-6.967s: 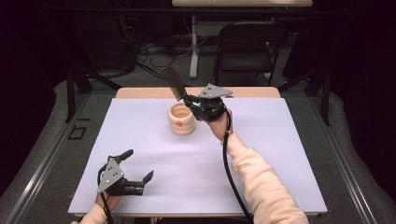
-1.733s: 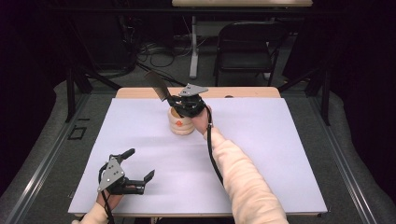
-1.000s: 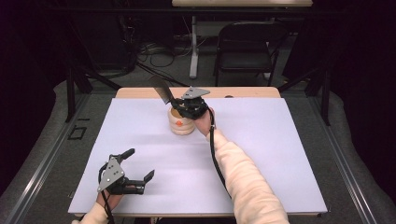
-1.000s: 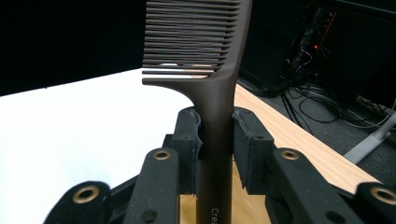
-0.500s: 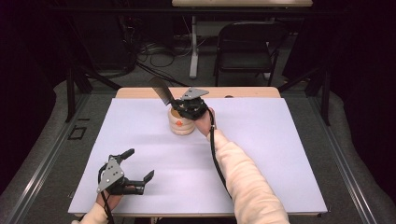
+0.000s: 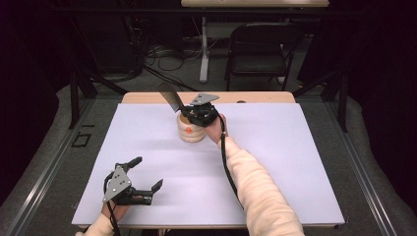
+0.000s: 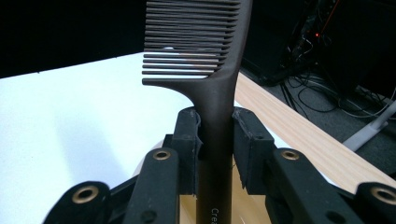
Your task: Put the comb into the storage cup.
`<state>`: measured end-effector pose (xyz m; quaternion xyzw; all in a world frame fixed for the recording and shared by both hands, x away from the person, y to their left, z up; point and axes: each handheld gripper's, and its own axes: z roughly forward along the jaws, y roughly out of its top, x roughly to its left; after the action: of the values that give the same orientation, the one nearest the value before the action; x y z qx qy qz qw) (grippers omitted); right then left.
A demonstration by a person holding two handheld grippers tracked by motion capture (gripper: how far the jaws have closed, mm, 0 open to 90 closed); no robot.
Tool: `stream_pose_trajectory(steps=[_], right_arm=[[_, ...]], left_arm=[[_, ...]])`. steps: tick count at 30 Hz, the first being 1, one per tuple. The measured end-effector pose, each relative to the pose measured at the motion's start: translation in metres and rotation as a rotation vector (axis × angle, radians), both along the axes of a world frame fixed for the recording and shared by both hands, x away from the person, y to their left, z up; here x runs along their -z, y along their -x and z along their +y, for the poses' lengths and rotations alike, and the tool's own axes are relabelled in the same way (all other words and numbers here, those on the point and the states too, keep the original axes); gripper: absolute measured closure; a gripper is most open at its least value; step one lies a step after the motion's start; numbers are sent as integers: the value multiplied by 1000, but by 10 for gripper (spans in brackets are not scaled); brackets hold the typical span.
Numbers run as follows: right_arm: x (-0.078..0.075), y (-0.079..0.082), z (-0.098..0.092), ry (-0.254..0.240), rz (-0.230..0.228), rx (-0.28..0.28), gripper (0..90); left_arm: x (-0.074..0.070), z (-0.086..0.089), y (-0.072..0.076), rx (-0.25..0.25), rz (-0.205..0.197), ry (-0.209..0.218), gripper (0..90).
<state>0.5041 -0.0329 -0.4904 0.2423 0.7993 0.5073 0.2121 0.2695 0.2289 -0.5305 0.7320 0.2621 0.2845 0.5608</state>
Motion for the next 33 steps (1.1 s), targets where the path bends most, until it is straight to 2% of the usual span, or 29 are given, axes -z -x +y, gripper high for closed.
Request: stream_pose_trajectory(steps=[18,33], right_arm=[[5,-2,2,27,41,1,721],[10,-5,1,31,73,1,720]], left_arm=[[0,1,0,-3,2,-1,4],[0,0,0,-4,7,0,4]])
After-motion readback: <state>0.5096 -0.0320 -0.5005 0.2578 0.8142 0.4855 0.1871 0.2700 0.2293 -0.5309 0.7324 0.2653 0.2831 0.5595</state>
